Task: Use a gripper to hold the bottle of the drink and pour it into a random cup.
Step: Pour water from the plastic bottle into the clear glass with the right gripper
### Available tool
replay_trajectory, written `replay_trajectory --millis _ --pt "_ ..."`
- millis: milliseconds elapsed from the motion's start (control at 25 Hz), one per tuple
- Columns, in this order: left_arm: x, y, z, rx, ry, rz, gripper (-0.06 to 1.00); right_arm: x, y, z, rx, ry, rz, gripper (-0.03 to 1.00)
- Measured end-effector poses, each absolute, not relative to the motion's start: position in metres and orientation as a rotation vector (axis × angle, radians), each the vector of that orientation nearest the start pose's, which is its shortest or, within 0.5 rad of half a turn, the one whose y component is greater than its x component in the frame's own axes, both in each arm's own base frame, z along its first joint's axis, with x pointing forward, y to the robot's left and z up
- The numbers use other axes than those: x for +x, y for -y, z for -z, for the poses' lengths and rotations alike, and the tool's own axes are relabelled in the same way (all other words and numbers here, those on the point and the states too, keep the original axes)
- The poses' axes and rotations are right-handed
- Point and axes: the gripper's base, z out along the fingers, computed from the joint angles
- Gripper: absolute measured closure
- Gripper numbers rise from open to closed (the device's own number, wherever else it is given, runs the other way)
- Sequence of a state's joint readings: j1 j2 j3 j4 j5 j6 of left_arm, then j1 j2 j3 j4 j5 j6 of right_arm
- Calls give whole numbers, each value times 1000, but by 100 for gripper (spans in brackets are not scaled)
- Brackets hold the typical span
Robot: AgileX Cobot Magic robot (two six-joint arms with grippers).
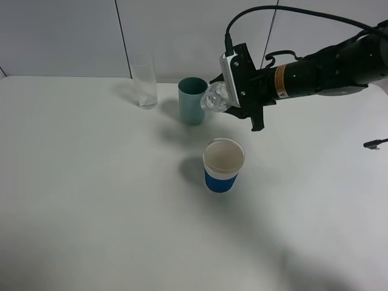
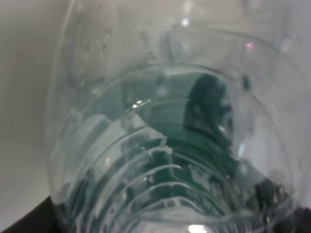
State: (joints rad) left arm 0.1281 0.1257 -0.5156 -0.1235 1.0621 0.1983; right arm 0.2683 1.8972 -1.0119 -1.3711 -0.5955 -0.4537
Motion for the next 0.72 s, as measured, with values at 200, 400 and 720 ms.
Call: replay_trajectory --millis 200,400,720 --pt "14 8 -282 73 -2148 -39 -5 349 -151 -169 -1934 -792 210 40" --pt "14 8 -282 73 -2148 -39 -5 347 -154 -170 -1933 -746 189 40" --pt "14 8 -282 73 -2148 -39 -5 342 -157 -172 -1949 -619 178 40"
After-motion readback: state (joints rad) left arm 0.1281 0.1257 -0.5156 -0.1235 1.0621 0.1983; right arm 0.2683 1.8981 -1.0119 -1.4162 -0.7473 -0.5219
